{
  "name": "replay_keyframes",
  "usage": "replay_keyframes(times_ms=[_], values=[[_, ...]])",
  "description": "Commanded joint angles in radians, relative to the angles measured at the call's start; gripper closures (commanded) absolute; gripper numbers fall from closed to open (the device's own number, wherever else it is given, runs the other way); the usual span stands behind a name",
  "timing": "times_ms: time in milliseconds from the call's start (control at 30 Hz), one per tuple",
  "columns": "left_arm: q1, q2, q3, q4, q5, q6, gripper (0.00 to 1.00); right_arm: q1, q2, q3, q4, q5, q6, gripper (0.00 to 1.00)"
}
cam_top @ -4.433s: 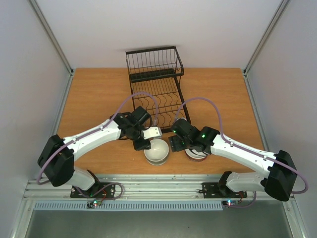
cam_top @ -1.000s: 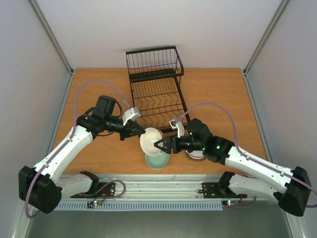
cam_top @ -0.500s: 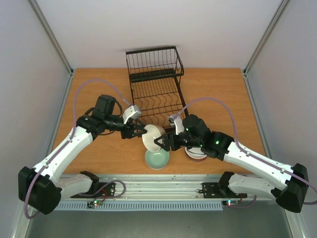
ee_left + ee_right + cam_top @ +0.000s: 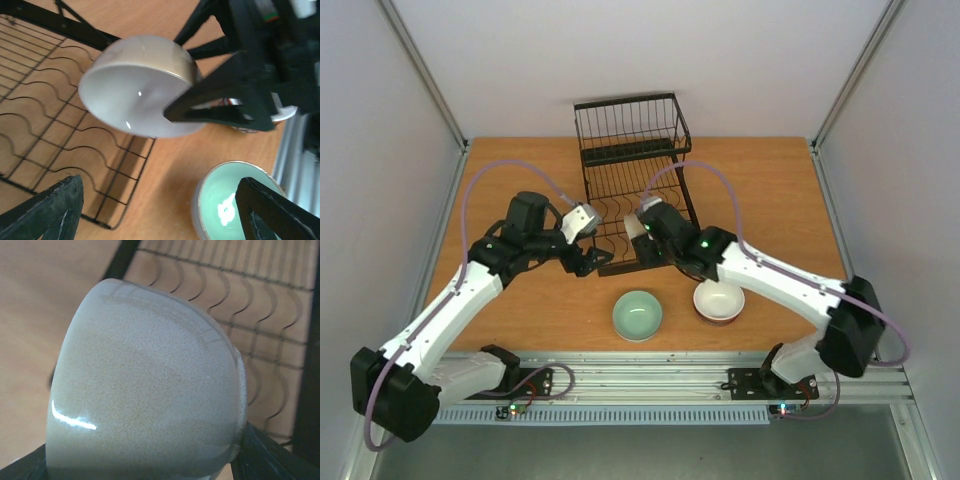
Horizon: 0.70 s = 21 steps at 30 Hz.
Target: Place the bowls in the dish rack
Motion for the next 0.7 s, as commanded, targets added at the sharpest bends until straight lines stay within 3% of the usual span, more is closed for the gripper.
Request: replay_keyframes(times_ms=[0,300,667], values=[[-0.002,-0.036,-0.013,0.055,-0.142,-0.007,0.16,-0.051,0.134,0.135,0.011,0.278,-0.135,0.99],[-0.002,-0.049,-0.041,0.049,-0.154,0.014,0.16,-0.185,0.452,0.315,0.070,0.412,-0.218,0.99],[-0.002,-0.061,-0.073,0.051,-0.145,0.035,0.16,-0.232,0.599,0.414,0.155,0.505,-0.309,0.99]])
